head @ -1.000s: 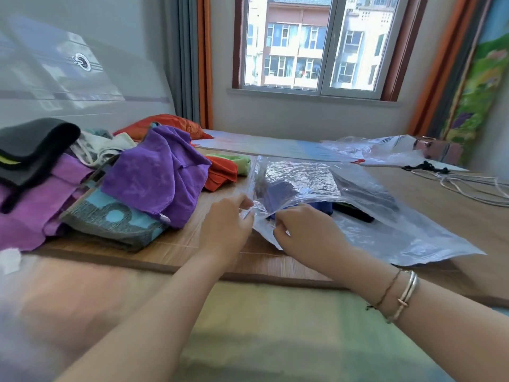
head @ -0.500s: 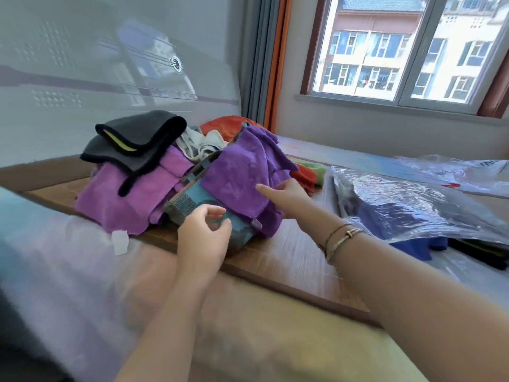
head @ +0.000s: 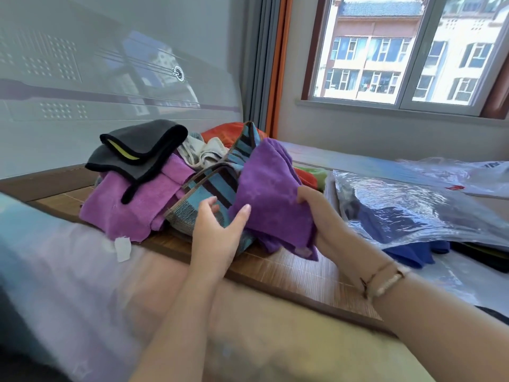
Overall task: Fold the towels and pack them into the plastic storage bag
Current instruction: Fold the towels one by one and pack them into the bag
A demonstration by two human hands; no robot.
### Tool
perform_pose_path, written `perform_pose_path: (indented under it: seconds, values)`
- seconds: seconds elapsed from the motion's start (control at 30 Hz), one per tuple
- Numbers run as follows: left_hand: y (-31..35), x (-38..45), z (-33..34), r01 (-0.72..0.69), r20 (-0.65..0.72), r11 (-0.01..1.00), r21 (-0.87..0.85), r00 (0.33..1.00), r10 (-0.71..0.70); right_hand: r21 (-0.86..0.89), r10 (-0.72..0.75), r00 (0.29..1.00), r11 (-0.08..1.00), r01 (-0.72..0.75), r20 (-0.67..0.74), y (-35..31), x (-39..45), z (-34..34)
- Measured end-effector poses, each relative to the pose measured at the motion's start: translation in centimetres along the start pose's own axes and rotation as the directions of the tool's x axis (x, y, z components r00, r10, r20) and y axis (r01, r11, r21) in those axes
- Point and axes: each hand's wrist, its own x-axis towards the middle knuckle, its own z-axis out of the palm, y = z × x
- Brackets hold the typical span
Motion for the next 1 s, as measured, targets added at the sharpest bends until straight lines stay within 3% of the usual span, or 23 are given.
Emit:
perform_pose_path:
  seconds: [0.07, 0.2, 0.33, 0.47, 0.5, 0.57, 0.63, 0.67, 0.77, 0.83, 0.9, 1.0]
  values:
    - [0.9, -0.5, 0.4, 0.039, 0.092, 0.997, -0.069, 0.995, -0.032, 0.061, 0.023, 0.996, 0.998, -0.029, 0.086, 0.4, -2.5, -1.3]
    - [1.4, -1.5, 1.4, 0.200, 0.299, 0.959, -0.201, 0.945, -0.134, -0.012, 0.066, 0.996, 0.998, -0.065, 0.066, 1.1, -6.0, -3.7]
    - [0.8, -2.1, 2.1, 0.019, 0.290, 1.000, -0.024, 0.957, -0.012, -0.118, 0.076, 0.987, 0.991, -0.060, 0.141, 1.1, -8.4, -5.2]
    - [0.1, -2.7, 2.7, -0.004, 0.442, 1.000, 0.021, 0.897, -0.006, -0.311, 0.166, 0.936, 0.948, -0.066, 0.309, 1.8, -9.6, -6.4]
    - [-0.1, -2.9, 3.0, -0.019, 0.433, 0.998, 0.065, 0.901, -0.011, -0.350, 0.187, 0.922, 0.935, -0.061, 0.339, 1.9, -9.7, -6.6]
    - [-0.4, -2.9, 3.4, -0.019, 0.289, 0.990, 0.142, 0.957, -0.023, -0.435, 0.193, 0.921, 0.900, -0.028, 0.339, 1.9, -9.9, -7.1]
    - [-0.5, -2.8, 3.6, 0.109, 0.172, 0.988, 0.109, 0.977, -0.127, -0.488, 0.170, 0.940, 0.873, -0.005, 0.295, 1.8, -9.8, -7.4]
    - [-0.5, -2.7, 3.9, 0.200, 0.191, 0.979, 0.044, 0.960, -0.204, -0.509, 0.152, 0.947, 0.861, 0.014, 0.283, 1.9, -9.7, -7.4]
    - [-0.1, -3.4, 4.9, 0.419, 0.348, 0.893, -0.165, 0.872, -0.345, -0.512, 0.095, 0.955, 0.856, 0.067, 0.283, 2.5, -9.7, -7.2]
    - [0.4, -3.8, 5.4, 0.526, 0.435, 0.804, -0.277, 0.815, -0.383, -0.405, 0.079, 0.957, 0.913, 0.043, 0.279, 2.6, -9.8, -7.1]
    - [0.7, -3.9, 5.7, 0.605, 0.513, 0.717, -0.348, 0.762, -0.394, -0.270, 0.069, 0.957, 0.963, 0.010, 0.280, 2.6, -9.6, -7.4]
    - [1.2, -3.7, 5.9, 0.645, 0.544, 0.658, -0.389, 0.737, -0.401, -0.305, 0.074, 0.946, 0.952, 0.027, 0.315, 2.6, -10.1, -8.0]
